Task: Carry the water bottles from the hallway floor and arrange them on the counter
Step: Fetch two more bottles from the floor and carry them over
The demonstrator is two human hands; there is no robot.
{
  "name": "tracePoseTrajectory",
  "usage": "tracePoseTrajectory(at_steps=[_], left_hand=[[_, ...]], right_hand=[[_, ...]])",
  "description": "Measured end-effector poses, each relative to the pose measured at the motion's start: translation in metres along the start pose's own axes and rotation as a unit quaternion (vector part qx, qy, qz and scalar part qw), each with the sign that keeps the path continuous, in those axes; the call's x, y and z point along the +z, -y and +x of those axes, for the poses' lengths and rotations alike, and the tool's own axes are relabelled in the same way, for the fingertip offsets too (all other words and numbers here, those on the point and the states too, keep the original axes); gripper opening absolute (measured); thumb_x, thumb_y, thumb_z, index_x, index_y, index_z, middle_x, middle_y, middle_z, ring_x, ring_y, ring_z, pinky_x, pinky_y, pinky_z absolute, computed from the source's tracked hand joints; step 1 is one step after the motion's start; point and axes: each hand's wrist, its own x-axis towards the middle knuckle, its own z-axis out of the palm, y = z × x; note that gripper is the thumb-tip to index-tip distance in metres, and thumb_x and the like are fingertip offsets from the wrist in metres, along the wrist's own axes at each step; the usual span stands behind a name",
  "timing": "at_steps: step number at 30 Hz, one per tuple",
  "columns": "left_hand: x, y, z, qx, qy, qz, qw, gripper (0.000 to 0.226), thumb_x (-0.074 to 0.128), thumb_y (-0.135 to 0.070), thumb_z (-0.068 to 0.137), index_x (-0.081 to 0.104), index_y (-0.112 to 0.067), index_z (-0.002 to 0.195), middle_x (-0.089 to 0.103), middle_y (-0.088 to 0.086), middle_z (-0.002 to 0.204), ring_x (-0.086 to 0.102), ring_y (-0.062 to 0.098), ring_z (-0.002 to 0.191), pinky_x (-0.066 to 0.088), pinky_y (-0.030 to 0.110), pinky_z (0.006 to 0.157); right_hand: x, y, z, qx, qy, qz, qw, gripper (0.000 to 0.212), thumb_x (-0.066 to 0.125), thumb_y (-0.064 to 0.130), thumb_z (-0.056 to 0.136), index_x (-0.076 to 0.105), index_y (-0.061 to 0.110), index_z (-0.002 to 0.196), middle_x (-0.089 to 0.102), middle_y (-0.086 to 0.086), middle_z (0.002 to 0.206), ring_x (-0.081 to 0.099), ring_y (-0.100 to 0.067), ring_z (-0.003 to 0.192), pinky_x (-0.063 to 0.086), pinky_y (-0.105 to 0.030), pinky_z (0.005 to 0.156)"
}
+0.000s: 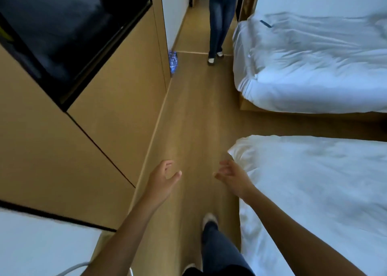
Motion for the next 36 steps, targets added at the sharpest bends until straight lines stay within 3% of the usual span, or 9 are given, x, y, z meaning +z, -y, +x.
tracePoseTrajectory(at_steps=[3, 9, 12, 17, 22, 27, 36], left_hand=[[0.005, -0.013, 0.065, -0.008, 0.005, -0.004, 1.0, 0.042, 0.065, -0.026, 0.091, 0.052, -0.016, 0.13, 0.052, 0.004, 0.138, 0.045, 0.014, 0.131, 0.037, 0.022, 0.092], [0.018, -0.07, 0.215, -0.012, -0.019, -0.011, 1.0, 0.042, 0.067, -0.021, 0.09, 0.054, -0.011, 0.129, 0.055, 0.009, 0.136, 0.048, 0.018, 0.129, 0.036, 0.021, 0.093], [0.019, -0.105, 0.284, -0.015, -0.038, -0.004, 0.999, 0.042, 0.067, -0.017, 0.09, 0.054, -0.006, 0.128, 0.056, 0.012, 0.135, 0.049, 0.021, 0.129, 0.036, 0.02, 0.094], [0.024, -0.149, 0.384, -0.009, -0.042, -0.009, 0.999, 0.041, 0.067, -0.017, 0.09, 0.054, -0.008, 0.127, 0.055, 0.009, 0.135, 0.05, 0.021, 0.128, 0.037, 0.021, 0.096], [0.03, -0.17, 0.477, -0.013, -0.038, -0.007, 0.999, 0.04, 0.066, -0.023, 0.09, 0.053, -0.013, 0.127, 0.055, 0.005, 0.135, 0.049, 0.019, 0.128, 0.038, 0.024, 0.096], [0.027, -0.183, 0.596, -0.011, -0.02, -0.007, 1.0, 0.041, 0.064, -0.029, 0.092, 0.05, -0.021, 0.13, 0.051, 0.0, 0.138, 0.046, 0.014, 0.129, 0.037, 0.024, 0.095], [-0.019, -0.23, 0.819, -0.005, -0.026, -0.015, 1.0, 0.04, 0.066, -0.024, 0.091, 0.053, -0.015, 0.128, 0.055, 0.002, 0.135, 0.049, 0.017, 0.129, 0.036, 0.022, 0.096]], right_hand=[[-0.013, 0.017, 0.064, -0.005, 0.009, 0.002, 1.0, 0.044, 0.073, 0.025, 0.087, 0.054, 0.016, 0.126, 0.062, 0.005, 0.098, 0.062, -0.016, 0.099, 0.052, -0.034, 0.095], [-0.059, 0.074, 0.217, -0.038, 0.015, -0.031, 0.999, 0.042, 0.071, 0.026, 0.089, 0.055, 0.019, 0.127, 0.063, -0.002, 0.114, 0.062, -0.015, 0.098, 0.049, -0.017, 0.069], [-0.085, 0.109, 0.286, -0.042, 0.024, -0.03, 0.998, 0.043, 0.071, 0.025, 0.089, 0.054, 0.019, 0.129, 0.062, -0.001, 0.114, 0.062, -0.014, 0.096, 0.047, -0.016, 0.065], [-0.113, 0.153, 0.382, -0.047, 0.025, -0.032, 0.998, 0.042, 0.072, 0.025, 0.088, 0.056, 0.018, 0.127, 0.063, 0.0, 0.11, 0.063, -0.018, 0.099, 0.052, -0.028, 0.078], [-0.125, 0.179, 0.469, -0.035, 0.038, -0.027, 0.998, 0.044, 0.072, 0.026, 0.088, 0.054, 0.019, 0.128, 0.062, 0.001, 0.111, 0.062, -0.011, 0.09, 0.049, -0.019, 0.065], [-0.13, 0.217, 0.578, -0.035, 0.035, -0.032, 0.998, 0.048, 0.071, 0.031, 0.088, 0.052, 0.021, 0.131, 0.061, 0.002, 0.114, 0.062, -0.012, 0.099, 0.049, -0.019, 0.07], [-0.127, 0.327, 0.779, -0.027, 0.024, -0.034, 0.999, 0.044, 0.073, 0.032, 0.086, 0.056, 0.024, 0.126, 0.062, 0.009, 0.103, 0.063, -0.006, 0.089, 0.049, -0.018, 0.067]])
